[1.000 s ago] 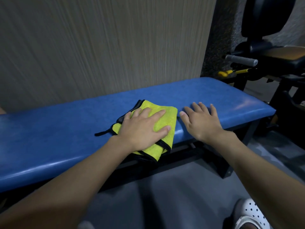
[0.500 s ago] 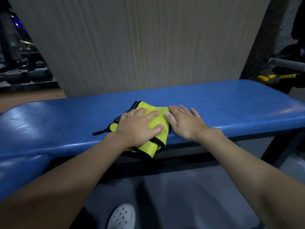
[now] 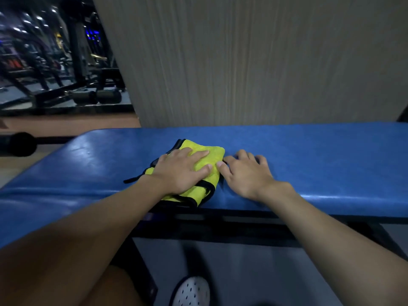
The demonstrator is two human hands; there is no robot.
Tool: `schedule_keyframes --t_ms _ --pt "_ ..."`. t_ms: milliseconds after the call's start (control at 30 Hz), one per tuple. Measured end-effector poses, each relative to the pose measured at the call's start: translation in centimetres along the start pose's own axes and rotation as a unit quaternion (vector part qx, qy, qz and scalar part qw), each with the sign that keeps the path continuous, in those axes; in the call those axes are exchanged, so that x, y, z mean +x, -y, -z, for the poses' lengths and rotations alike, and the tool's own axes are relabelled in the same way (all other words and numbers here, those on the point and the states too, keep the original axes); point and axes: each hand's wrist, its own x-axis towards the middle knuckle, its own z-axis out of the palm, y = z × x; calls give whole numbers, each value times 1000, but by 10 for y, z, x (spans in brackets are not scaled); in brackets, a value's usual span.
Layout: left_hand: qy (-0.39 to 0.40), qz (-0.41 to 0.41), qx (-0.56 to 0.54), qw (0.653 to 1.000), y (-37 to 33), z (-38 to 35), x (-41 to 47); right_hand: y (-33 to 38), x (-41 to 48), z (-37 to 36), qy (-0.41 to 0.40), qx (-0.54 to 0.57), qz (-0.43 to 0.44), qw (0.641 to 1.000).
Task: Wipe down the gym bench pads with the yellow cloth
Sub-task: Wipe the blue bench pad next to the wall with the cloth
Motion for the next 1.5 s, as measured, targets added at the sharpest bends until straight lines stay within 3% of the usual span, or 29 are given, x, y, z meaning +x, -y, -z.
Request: schedule_keyframes --t_ms 500,767,1000,1067,1133,1200,1333,1500 --pt "-60 182 -9 981 217 19 -47 184 76 -37 68 46 179 980" --pt "-77 251 -18 965 293 30 -73 261 98 -50 47 27 244 968" --pt "-89 297 -69 948 330 41 -103 333 129 -47 11 127 355 926" --pt "-119 306 -85 941 338 46 -131 360 138 -48 26 167 367 915" --pt "-96 326 -91 936 349 46 -165 384 145 -51 47 185 381 905" --pt "-58 365 -105 923 358 42 -191 401 152 -60 75 140 411 898" --pt "-82 387 -131 909 354 39 -194 426 162 -78 103 -62 407 905" --pt "-103 387 -136 906 347 41 -196 449 167 -80 134 -83 389 908"
